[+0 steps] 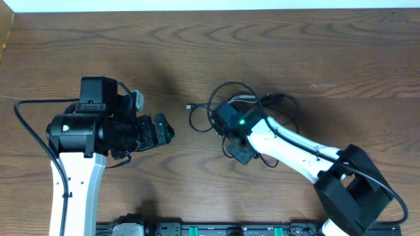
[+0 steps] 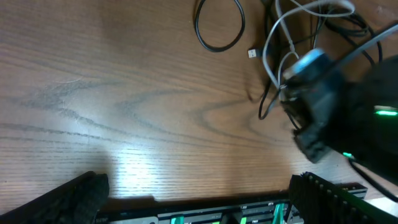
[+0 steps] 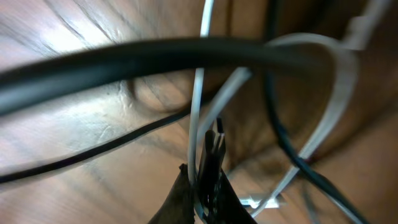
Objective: Untangle cables
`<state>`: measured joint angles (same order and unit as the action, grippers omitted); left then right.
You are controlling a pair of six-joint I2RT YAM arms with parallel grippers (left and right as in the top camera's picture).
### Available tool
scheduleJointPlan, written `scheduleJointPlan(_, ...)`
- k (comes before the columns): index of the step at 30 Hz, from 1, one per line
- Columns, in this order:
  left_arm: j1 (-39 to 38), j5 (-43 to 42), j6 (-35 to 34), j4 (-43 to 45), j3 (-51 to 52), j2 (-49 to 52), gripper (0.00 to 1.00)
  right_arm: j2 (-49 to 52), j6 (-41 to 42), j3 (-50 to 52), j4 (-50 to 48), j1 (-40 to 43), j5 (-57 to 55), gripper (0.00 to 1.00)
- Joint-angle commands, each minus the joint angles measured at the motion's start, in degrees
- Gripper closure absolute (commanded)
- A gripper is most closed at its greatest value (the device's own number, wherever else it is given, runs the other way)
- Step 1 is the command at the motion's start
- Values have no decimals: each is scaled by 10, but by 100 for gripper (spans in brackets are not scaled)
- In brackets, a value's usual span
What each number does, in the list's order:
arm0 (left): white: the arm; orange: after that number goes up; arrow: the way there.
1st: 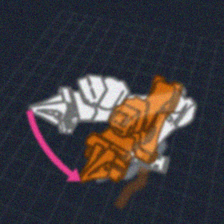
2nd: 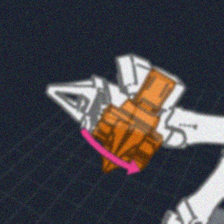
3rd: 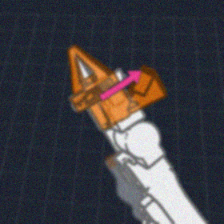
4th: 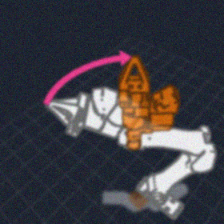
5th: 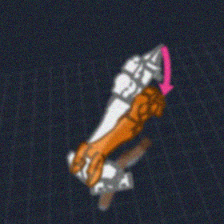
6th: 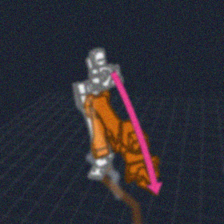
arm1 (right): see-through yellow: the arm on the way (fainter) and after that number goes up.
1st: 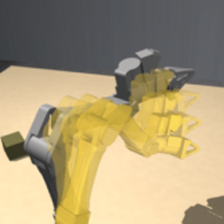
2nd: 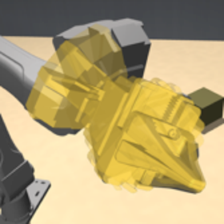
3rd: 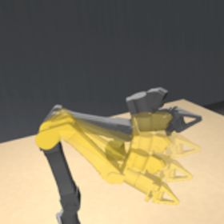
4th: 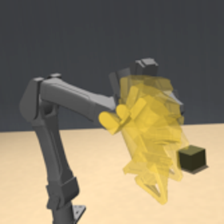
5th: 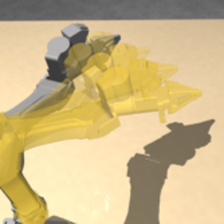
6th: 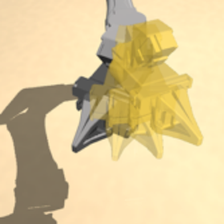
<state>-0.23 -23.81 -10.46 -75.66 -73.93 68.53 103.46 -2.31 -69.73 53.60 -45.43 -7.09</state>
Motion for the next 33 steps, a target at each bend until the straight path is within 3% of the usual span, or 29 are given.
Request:
scheduleJointPlan(1,-2,3,3,-2,-12,2,2,-31,0,-73,39,0,-20,98)
scheduleJointPlan(9,-2,3,3,-2,-12,2,2,-43,2,-193,121,0,-19,99)
scheduleJointPlan(15,-2,3,3,-2,-12,2,2,-70,62,-292,136,9,-20,99)
scheduleJointPlan(25,-2,3,3,-2,-12,2,2,-146,78,-526,92,15,-42,99)
scheduleJointPlan(33,-2,3,3,-2,-12,2,2,-186,78,-543,40,15,-98,98)
